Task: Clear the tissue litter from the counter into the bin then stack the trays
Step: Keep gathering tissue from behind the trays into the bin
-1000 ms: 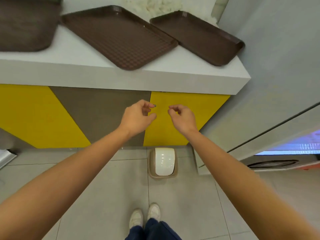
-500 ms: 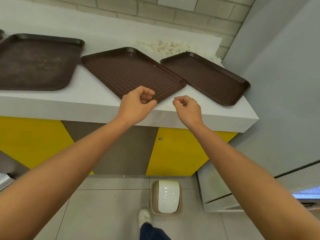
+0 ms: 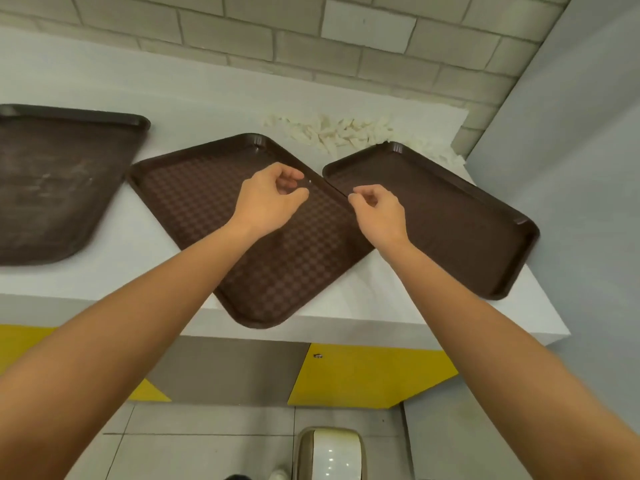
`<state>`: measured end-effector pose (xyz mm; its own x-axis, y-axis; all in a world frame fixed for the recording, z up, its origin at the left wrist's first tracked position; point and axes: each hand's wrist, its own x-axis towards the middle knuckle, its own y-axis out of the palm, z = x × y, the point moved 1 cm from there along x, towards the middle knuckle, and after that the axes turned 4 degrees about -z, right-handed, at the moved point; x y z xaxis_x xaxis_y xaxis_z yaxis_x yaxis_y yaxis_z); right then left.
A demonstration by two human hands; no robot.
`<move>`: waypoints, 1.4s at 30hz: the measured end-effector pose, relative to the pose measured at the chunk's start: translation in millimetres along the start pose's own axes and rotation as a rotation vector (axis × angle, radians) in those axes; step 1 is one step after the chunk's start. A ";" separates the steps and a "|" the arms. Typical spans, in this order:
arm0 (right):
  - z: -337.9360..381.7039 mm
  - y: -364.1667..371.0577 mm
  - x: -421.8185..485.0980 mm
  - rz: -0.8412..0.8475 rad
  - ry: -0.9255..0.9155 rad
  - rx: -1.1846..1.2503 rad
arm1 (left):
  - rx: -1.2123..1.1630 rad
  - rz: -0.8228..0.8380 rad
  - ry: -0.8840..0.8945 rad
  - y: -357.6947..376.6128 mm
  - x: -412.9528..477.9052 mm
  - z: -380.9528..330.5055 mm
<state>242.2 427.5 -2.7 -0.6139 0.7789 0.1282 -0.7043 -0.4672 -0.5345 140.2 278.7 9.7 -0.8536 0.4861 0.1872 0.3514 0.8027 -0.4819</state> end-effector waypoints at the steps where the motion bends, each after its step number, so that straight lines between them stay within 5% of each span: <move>1: 0.1 4.1 9.0 0.007 -0.009 -0.005 | 0.003 0.003 -0.007 2.7 8.9 2.0; 23: 4.6 122.1 252.8 0.010 -0.152 -0.352 | 0.128 0.133 0.032 43.1 276.9 72.5; 30: -15.6 145.6 290.8 0.060 -0.160 -0.800 | 0.150 0.188 0.094 60.1 306.9 85.4; 42: -28.7 164.0 300.9 0.068 -0.211 -0.877 | 0.109 0.199 0.133 71.2 317.3 99.4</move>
<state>-47.9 597.2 -75.8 -0.7576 0.6281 0.1773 -0.1927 0.0443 -0.9803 -143.8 455.7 -50.3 -0.7113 0.6774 0.1873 0.4572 0.6484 -0.6088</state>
